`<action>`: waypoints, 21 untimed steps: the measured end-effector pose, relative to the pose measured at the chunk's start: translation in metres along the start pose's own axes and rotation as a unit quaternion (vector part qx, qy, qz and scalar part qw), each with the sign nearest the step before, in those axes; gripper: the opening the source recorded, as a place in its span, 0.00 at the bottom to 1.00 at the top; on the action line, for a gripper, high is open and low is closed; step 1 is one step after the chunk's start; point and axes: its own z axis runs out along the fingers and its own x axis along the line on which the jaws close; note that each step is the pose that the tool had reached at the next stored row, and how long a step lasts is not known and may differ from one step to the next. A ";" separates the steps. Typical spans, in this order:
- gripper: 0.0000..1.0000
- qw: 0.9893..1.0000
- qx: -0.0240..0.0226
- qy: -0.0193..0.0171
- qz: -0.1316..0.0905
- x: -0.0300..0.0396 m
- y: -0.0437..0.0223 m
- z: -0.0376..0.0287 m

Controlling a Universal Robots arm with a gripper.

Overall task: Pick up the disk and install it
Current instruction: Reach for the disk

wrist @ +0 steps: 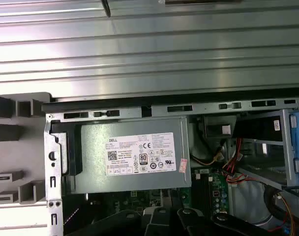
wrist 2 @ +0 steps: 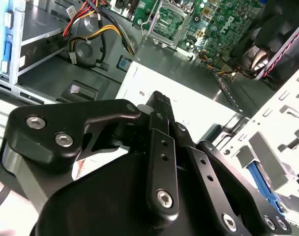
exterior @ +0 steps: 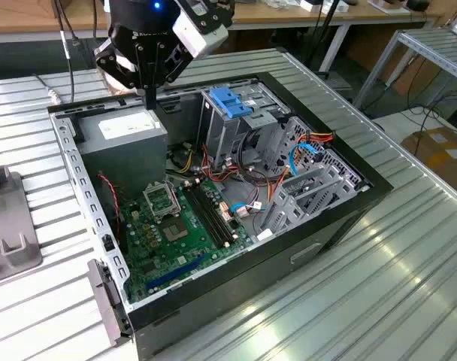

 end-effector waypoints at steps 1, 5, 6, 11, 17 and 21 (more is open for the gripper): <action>0.10 1.000 0.000 0.000 0.000 0.0000 0.0000 0.0000; 0.10 1.000 0.000 0.000 0.000 0.0006 0.0000 0.0000; 0.10 1.000 0.000 0.000 0.000 0.0007 0.0000 0.0000; 0.10 1.000 0.000 0.000 0.000 0.0029 -0.0002 -0.0001; 0.10 1.000 0.000 0.000 0.000 0.0051 -0.0004 -0.0001; 0.10 1.000 0.000 0.000 0.000 0.0072 -0.0005 -0.0002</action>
